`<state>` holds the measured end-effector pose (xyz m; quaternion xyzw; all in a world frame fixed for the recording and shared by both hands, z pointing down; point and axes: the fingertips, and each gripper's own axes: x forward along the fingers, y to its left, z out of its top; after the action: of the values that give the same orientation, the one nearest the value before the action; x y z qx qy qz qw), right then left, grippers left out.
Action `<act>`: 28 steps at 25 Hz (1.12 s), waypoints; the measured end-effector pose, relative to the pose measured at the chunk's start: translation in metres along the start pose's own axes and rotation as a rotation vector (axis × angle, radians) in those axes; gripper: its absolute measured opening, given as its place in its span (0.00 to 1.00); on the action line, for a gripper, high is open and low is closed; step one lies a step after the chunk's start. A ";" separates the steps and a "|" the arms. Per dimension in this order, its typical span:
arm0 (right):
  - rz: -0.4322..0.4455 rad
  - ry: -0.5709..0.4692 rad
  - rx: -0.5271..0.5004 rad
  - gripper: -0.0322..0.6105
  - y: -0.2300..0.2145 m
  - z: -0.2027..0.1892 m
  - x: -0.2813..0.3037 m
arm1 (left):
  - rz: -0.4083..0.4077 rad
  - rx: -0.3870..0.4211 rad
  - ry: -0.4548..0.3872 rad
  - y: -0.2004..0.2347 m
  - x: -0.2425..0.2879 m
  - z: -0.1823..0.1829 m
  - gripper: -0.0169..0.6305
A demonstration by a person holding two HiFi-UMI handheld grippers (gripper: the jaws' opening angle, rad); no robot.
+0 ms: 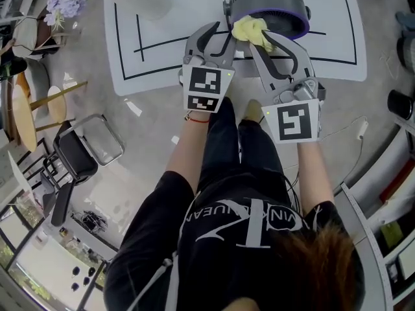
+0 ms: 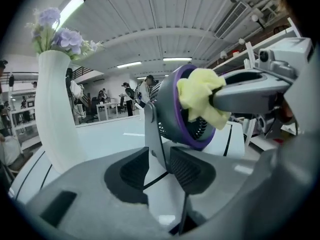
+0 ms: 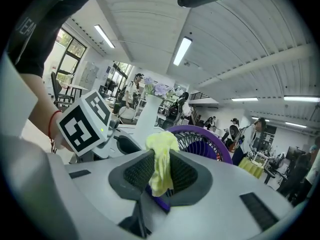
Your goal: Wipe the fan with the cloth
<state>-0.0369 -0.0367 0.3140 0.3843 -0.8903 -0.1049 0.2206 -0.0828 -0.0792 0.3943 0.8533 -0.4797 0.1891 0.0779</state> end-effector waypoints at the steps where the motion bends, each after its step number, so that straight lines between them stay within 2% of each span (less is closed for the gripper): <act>1: -0.008 -0.005 0.000 0.18 -0.002 0.002 0.001 | 0.001 0.004 -0.001 0.000 0.001 0.000 0.22; 3: -0.029 -0.023 -0.005 0.18 -0.007 0.006 0.000 | 0.002 0.008 -0.007 0.000 0.003 0.001 0.15; 6: -0.066 -0.047 -0.016 0.17 -0.017 0.009 0.000 | 0.006 0.010 -0.017 -0.002 0.006 0.002 0.12; 15: -0.226 -0.041 -0.076 0.16 -0.047 0.002 -0.015 | 0.008 -0.029 -0.040 0.000 0.006 0.000 0.10; 21: -0.326 0.091 -0.146 0.16 -0.062 -0.025 -0.025 | 0.012 -0.044 -0.043 0.001 0.006 -0.001 0.10; 25: -0.334 0.148 -0.207 0.16 -0.057 -0.039 -0.024 | 0.014 -0.050 -0.043 0.002 0.006 -0.001 0.10; 28: -0.304 0.178 -0.162 0.16 -0.050 -0.053 -0.021 | 0.014 -0.056 -0.044 0.001 0.006 -0.001 0.10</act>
<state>0.0331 -0.0564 0.3359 0.5030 -0.7877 -0.1739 0.3101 -0.0813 -0.0842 0.3975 0.8514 -0.4924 0.1572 0.0897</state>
